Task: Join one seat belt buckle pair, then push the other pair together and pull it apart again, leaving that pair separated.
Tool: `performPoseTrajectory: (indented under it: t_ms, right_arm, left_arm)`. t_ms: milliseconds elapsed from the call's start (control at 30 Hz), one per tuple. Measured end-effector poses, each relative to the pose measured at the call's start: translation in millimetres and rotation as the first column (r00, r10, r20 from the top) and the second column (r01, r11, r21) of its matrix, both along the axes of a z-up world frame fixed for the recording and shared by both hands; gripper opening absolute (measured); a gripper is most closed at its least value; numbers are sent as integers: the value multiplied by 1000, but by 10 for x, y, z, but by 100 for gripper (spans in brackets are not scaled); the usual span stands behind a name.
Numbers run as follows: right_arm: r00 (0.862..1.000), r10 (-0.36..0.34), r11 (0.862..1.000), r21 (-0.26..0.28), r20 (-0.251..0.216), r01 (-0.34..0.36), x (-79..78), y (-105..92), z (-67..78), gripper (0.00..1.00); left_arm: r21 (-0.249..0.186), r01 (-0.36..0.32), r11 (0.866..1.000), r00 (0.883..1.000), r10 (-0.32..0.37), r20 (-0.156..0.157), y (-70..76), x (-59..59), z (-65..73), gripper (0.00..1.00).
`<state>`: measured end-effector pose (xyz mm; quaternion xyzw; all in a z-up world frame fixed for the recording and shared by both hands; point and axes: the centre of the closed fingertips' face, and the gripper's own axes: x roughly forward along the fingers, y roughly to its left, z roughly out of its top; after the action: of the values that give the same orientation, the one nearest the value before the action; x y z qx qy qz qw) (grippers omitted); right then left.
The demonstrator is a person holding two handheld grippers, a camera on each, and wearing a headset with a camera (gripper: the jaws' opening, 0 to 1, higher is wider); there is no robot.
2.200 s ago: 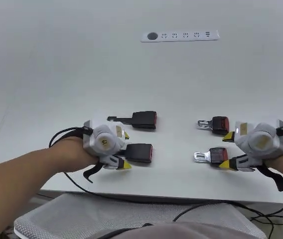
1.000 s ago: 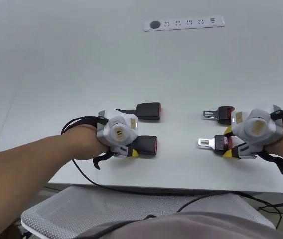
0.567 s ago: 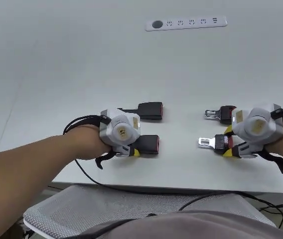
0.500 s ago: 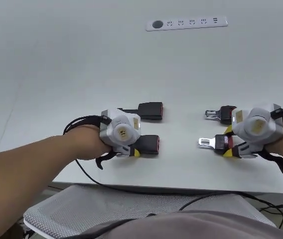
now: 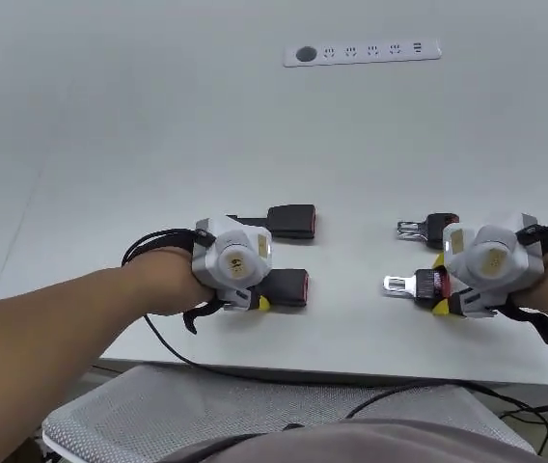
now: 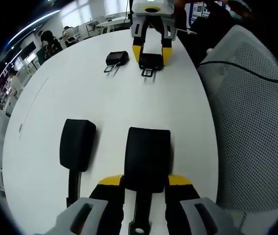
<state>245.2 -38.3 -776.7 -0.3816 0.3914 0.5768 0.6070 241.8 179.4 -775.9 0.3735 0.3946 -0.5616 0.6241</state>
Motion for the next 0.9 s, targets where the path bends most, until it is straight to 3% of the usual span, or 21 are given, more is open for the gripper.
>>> performPoseTrajectory:
  t_ms: [333, 600, 900]
  right_arm:
    - [1000, 19, 1000, 10, -4, -19, 10, 23, 29, 33]
    - [999, 44, 998, 36, 20, -45, 28, 298, 54, 33]
    - [1000, 0, 998, 65, 9, -1, 62, 576, 71, 33]
  left_arm:
    - [15, 4, 1000, 1000, -4, -11, -9, 77, 35, 32]
    - [32, 0, 999, 1000, 0, -14, -11, 126, 52, 32]
    - [35, -3, 999, 1000, 3, -16, -2, 181, 59, 32]
